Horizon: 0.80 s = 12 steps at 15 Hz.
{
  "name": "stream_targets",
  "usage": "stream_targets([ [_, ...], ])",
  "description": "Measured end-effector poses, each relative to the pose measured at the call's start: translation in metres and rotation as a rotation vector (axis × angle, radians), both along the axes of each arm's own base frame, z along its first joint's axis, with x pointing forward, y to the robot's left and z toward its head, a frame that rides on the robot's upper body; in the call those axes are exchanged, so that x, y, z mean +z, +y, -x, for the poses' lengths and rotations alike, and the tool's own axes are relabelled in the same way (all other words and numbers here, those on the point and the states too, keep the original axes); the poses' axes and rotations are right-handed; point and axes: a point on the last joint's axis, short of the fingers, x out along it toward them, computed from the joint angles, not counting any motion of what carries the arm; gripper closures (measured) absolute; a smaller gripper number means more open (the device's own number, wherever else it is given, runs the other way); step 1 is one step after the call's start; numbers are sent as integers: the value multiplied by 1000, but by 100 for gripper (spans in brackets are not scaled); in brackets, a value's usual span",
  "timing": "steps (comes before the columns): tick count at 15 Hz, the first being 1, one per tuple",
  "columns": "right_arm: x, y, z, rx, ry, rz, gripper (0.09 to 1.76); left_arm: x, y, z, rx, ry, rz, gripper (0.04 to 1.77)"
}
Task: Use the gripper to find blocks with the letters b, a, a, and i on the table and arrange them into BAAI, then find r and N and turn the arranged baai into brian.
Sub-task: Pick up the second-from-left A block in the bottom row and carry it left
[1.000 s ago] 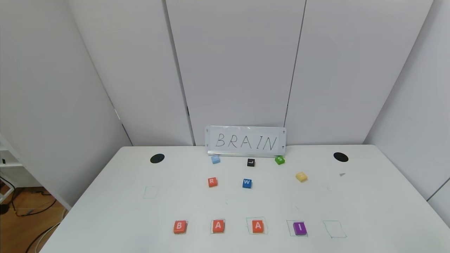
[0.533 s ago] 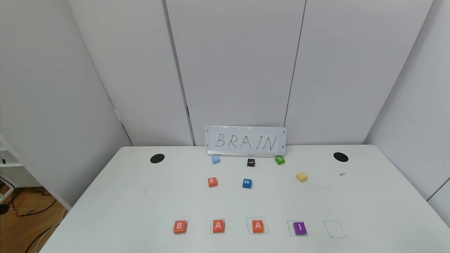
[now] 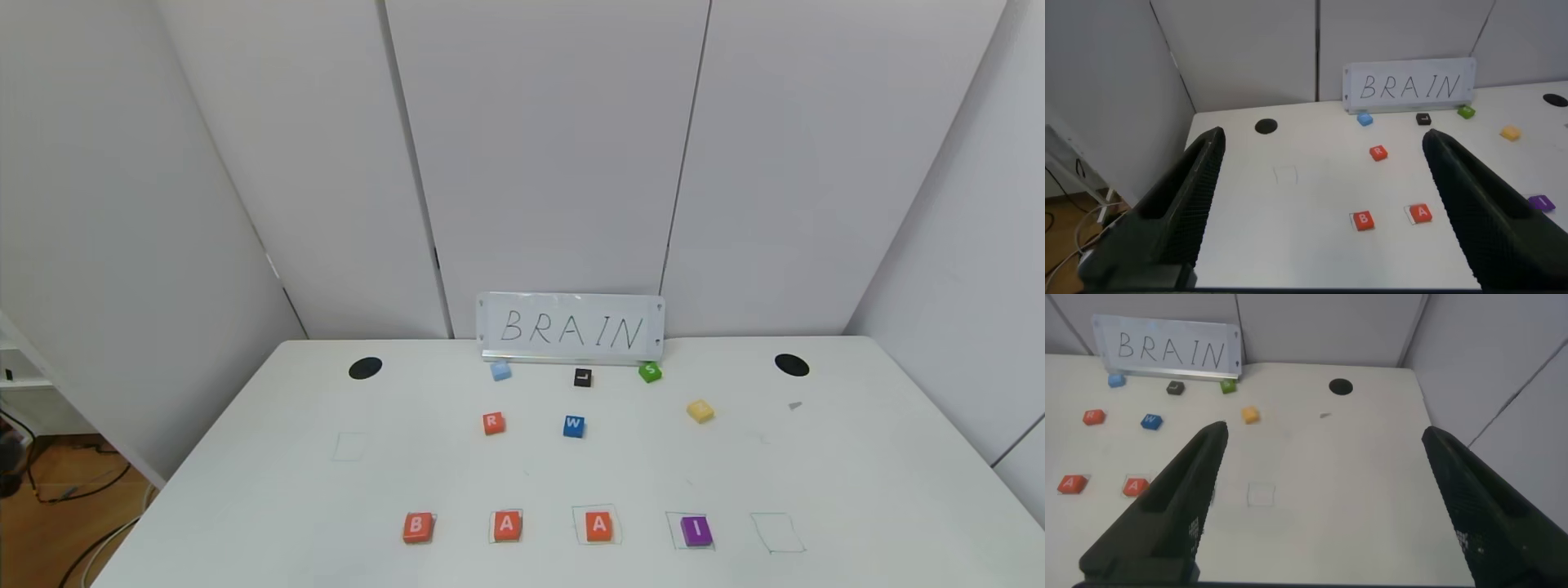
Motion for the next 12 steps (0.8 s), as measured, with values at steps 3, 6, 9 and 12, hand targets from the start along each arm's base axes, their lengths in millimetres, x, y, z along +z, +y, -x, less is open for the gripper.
stream_targets([
  [3, 27, 0, -49, -2, 69, 0, 14, 31, -1, -50, -4, 70, 3, 9],
  [6, 33, -1, -82, -8, 127, 1, 14, 38, -2, -83, -7, 128, 3, 9],
  [9, 33, -1, -101, -8, 138, 0, 14, 37, -2, -100, -8, 168, 3, 9],
  [12, 20, 0, -145, -1, 196, -1, 14, 25, -4, -139, -14, 275, 2, 9],
])
